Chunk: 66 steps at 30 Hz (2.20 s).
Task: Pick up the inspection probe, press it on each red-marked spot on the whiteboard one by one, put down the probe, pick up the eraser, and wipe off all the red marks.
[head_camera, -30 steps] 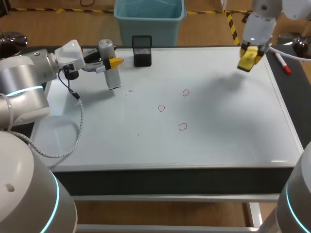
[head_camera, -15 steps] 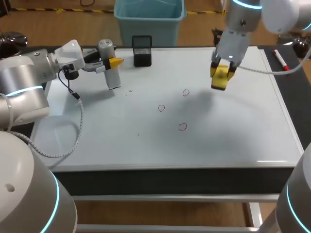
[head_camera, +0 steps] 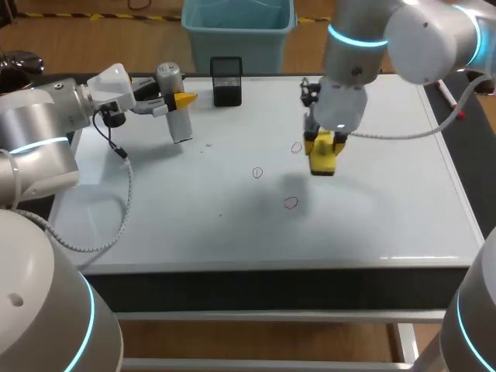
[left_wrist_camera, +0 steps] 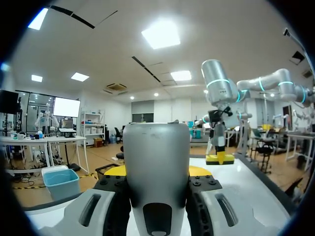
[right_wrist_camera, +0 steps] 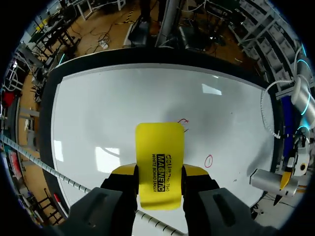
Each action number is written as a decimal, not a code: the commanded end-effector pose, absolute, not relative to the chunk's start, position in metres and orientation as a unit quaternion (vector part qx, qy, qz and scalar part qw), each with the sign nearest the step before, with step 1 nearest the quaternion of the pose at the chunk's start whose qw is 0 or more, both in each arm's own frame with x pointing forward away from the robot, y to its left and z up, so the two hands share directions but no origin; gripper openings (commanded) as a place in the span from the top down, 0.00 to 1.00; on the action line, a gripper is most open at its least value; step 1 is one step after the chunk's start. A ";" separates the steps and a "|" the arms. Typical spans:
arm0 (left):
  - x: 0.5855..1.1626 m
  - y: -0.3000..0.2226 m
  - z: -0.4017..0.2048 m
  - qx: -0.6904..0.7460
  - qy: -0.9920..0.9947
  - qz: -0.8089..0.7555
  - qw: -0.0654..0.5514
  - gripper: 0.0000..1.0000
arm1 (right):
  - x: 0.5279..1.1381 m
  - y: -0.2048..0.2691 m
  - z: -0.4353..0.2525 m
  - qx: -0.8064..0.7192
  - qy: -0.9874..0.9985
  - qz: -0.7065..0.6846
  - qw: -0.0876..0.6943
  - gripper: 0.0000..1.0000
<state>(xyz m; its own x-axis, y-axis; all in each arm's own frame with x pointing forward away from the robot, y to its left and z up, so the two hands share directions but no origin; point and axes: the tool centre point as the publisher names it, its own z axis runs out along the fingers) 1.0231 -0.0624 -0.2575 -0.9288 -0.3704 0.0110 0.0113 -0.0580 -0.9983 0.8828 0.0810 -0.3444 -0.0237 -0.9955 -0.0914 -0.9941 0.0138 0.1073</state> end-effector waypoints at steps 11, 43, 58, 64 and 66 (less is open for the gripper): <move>1.022 -0.063 -0.256 -0.134 0.673 -0.714 0.135 1.00 | 0.876 0.147 -0.373 0.730 -0.680 -0.063 0.037 1.00; 1.022 -0.063 -0.256 -0.134 0.673 -0.714 0.135 1.00 | 0.908 0.214 -0.420 0.741 -0.664 -0.067 0.073 1.00; 1.022 -0.063 -0.256 -0.134 0.673 -0.714 0.135 1.00 | 0.912 0.215 -0.432 0.747 -0.658 -0.062 0.066 1.00; 1.022 -0.063 -0.256 -0.134 0.673 -0.714 0.135 1.00 | 0.918 0.199 -0.438 0.740 -0.667 -0.059 0.068 1.00; 1.022 -0.063 -0.256 -0.134 0.673 -0.714 0.135 1.00 | 0.921 0.194 -0.440 0.737 -0.670 -0.058 0.069 1.00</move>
<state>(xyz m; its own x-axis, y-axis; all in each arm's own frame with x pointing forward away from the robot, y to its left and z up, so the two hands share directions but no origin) 1.0231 -0.0624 -0.2575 -0.9288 -0.3704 0.0110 0.0113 -0.0580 -0.9983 0.9169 0.2043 -0.4318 0.0942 -0.9955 0.0102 -0.9795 -0.0909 0.1799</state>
